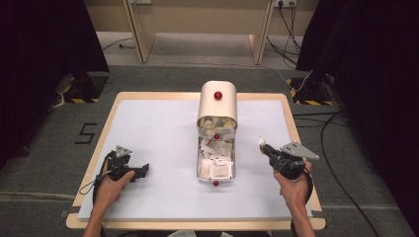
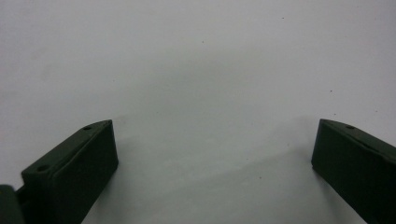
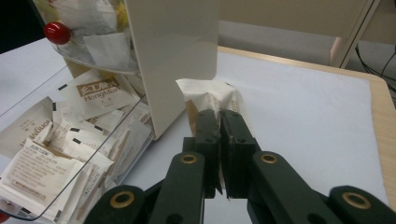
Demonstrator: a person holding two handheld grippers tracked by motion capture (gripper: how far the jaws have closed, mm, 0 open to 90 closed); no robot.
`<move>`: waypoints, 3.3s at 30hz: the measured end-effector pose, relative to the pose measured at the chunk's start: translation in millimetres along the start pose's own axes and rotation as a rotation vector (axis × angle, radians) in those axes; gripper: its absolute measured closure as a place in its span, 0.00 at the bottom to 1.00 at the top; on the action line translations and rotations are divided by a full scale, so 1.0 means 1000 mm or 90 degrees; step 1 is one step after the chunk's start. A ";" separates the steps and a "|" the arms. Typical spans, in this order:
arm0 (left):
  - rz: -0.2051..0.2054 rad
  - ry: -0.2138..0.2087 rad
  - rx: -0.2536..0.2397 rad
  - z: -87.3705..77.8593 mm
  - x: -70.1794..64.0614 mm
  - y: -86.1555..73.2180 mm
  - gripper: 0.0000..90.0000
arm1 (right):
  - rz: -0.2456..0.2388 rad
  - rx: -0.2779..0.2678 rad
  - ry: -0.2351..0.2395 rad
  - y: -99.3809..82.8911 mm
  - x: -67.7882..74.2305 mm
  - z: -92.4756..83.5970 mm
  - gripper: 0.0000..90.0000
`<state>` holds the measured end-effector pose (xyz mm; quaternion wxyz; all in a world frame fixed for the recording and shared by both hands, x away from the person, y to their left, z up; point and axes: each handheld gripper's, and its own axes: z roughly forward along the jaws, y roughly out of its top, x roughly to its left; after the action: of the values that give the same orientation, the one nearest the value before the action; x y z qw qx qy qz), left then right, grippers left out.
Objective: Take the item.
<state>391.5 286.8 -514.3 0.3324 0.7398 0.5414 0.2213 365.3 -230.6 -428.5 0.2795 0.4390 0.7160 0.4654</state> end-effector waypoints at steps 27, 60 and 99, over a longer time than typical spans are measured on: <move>0.000 0.000 0.000 0.000 0.000 0.000 0.00 | 0.023 0.018 -0.041 -0.016 -0.024 0.006 0.96; 0.001 0.000 0.001 0.000 0.000 0.000 0.00 | 0.021 0.042 -0.068 -0.031 -0.039 0.027 0.96; 0.001 0.000 0.001 0.000 0.000 0.000 0.00 | 0.036 0.102 -0.113 -0.047 -0.057 0.042 0.95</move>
<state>391.6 286.6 -514.3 0.3318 0.7404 0.5409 0.2216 408.4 -272.4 -489.3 0.2931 0.5194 0.7105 0.3736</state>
